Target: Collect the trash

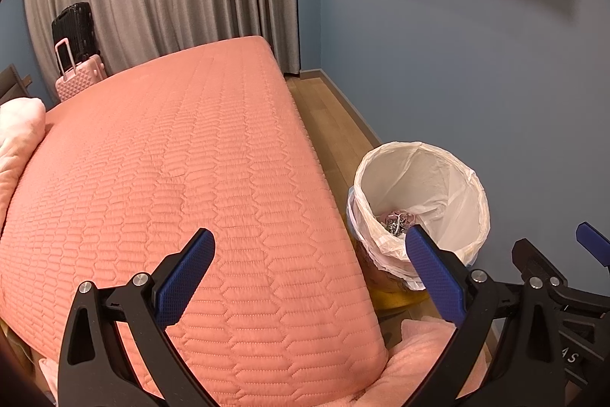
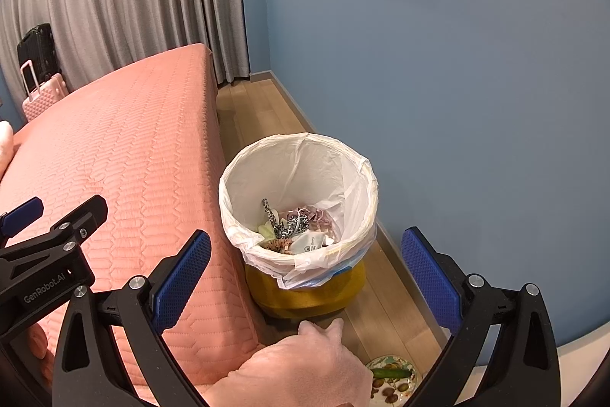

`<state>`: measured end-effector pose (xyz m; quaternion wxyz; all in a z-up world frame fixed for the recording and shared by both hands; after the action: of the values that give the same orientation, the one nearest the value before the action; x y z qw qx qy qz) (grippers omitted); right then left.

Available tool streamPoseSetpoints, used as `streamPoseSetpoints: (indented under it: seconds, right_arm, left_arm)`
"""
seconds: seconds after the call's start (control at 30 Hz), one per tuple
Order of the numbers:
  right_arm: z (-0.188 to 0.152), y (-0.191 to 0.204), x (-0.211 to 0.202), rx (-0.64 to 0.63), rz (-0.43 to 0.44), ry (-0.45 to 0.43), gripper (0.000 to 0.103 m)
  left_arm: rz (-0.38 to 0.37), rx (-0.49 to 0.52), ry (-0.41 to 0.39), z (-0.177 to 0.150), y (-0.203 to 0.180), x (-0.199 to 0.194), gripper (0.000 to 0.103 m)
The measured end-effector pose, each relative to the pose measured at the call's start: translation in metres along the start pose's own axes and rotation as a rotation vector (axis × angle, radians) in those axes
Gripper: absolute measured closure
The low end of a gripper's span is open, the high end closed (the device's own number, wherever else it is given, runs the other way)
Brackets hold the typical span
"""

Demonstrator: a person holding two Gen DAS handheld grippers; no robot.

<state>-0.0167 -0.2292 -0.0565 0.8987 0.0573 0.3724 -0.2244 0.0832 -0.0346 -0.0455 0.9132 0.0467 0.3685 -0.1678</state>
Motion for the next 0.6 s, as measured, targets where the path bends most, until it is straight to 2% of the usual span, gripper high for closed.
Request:
streamPoseSetpoints:
  seconds: [0.6]
  right_arm:
    - [-0.005, -0.0017, 0.0, 0.007, -0.003, 0.003, 0.006]
  left_arm:
    - [-0.002, 0.006, 0.002, -0.001, -0.0015, -0.0006, 0.007]
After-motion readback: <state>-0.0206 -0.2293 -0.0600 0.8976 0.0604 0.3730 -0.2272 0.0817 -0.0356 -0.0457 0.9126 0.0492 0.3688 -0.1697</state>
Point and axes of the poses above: each gripper's, at about its wrist camera, not at the fingertips, and x roughly the way its jaws point, y to its left, z to its top, the point moved 7 cm from there along x, roughly the way its jaws point, and after that the axes turned 5 degrees about -z, right-handed, at the moved point
